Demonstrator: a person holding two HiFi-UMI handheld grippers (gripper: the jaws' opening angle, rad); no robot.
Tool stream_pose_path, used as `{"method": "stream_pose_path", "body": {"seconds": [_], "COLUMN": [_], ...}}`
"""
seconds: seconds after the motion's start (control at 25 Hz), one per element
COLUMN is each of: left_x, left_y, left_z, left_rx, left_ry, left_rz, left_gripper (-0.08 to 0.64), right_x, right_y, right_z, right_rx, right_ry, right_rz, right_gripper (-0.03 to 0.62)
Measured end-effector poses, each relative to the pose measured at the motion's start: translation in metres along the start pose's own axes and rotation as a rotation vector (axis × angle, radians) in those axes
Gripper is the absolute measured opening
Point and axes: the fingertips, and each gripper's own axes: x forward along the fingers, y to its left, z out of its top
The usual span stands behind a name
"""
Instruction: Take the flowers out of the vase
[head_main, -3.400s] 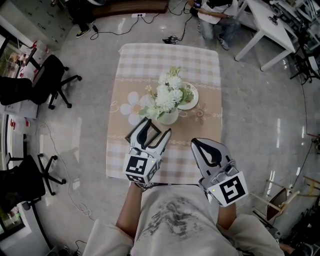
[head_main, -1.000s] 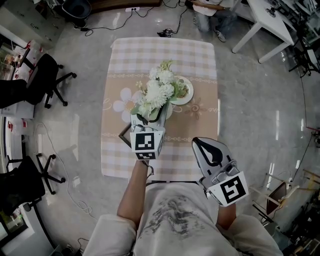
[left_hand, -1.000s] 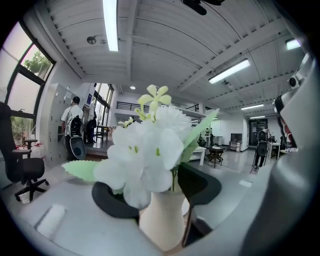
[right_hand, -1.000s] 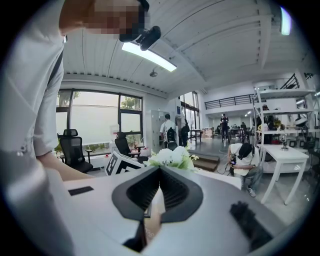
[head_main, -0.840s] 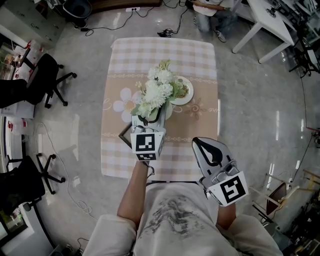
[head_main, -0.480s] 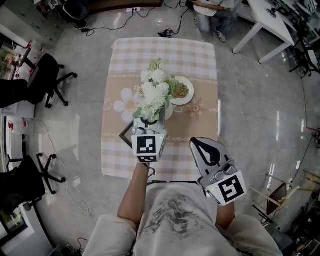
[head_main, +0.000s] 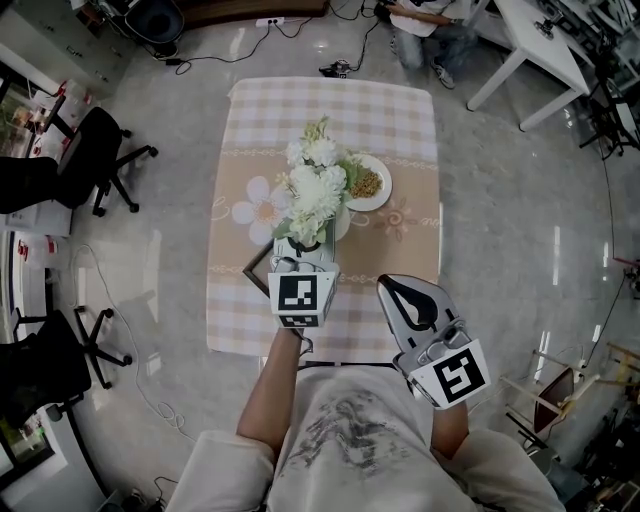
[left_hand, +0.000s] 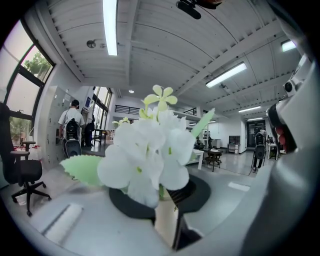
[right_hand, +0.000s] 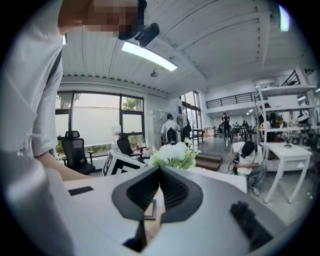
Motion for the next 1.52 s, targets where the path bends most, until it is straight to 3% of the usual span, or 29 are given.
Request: {"method": "stream_pose_path", "body": {"seconds": [1.52], "left_x": [-0.025], "left_y": [-0.016], "left_z": [0.072], "left_rx": [0.03], "left_ry": [-0.153], "left_rz": [-0.129], "left_gripper": [0.055], "right_x": [0.0], "right_y": [0.021], "right_z": [0.011], "right_rx": [-0.017], "right_ry": [-0.027], "right_rz": [-0.043], "right_gripper": [0.015]}}
